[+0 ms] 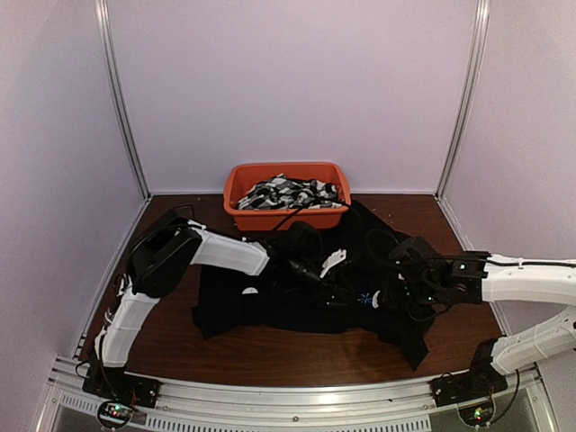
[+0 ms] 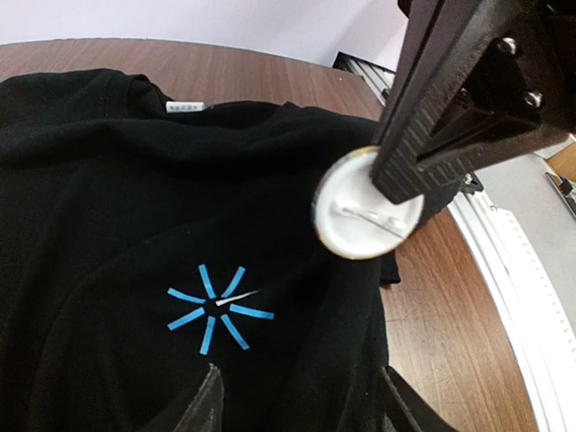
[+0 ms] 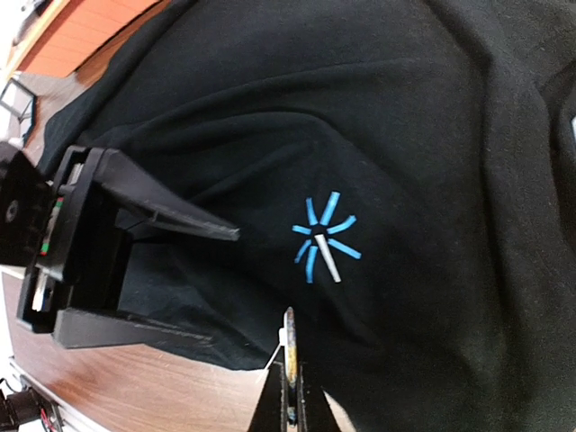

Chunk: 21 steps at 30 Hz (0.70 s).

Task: Pin the brooch onto the clothing
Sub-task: Cross the brooch on the flattened clothing.

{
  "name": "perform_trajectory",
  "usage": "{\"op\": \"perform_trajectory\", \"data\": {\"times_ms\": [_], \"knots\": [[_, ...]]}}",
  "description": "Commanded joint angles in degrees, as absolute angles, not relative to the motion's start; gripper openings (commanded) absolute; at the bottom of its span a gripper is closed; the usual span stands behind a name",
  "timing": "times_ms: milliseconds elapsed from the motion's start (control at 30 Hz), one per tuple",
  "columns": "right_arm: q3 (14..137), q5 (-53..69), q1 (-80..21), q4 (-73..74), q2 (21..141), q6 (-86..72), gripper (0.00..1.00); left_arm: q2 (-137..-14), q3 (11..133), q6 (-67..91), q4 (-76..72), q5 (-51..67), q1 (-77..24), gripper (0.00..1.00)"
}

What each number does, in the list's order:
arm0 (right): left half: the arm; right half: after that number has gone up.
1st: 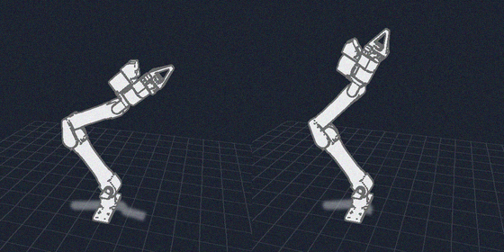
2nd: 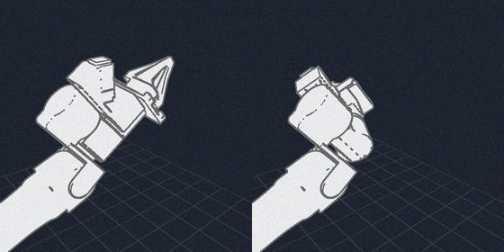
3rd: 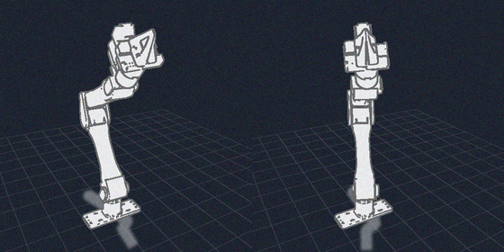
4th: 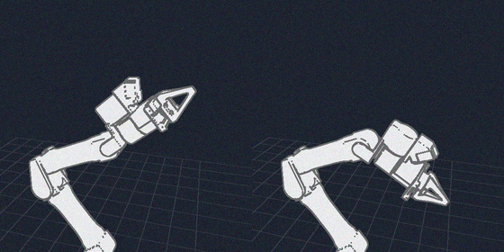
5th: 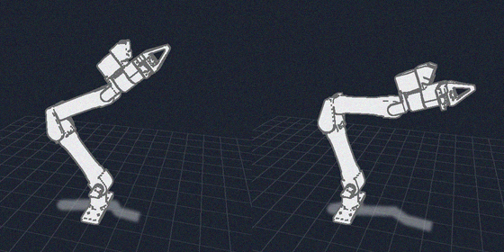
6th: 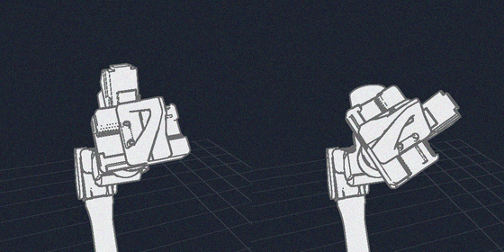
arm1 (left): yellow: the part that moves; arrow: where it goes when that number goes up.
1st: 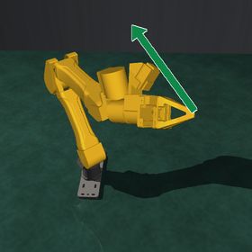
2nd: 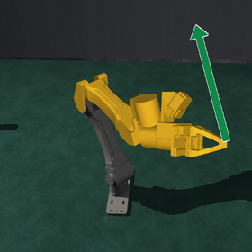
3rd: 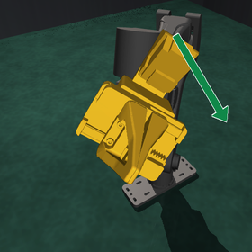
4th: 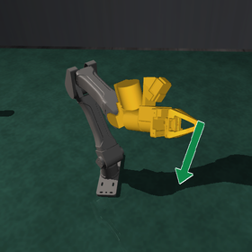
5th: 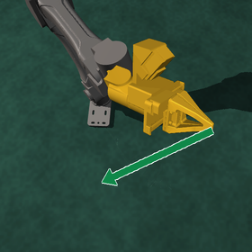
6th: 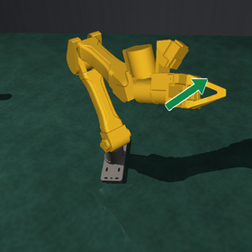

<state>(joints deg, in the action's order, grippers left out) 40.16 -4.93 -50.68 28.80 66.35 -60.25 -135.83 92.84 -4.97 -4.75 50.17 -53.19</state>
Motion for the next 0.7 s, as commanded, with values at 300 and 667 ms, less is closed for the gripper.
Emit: {"op": "perform_trajectory", "data": {"times_ms": [300,667], "knots": [[39.8,-9.7,-51.0,29.2,67.1,-62.5,0.0,-139.1,94.7,-3.3,-7.4,52.0,-53.9,0.6],[39.7,-9.6,-50.8,29.3,69.0,-62.2,0.0,-140.3,94.0,-0.2,-13.0,56.5,-54.4,0.39]]}}
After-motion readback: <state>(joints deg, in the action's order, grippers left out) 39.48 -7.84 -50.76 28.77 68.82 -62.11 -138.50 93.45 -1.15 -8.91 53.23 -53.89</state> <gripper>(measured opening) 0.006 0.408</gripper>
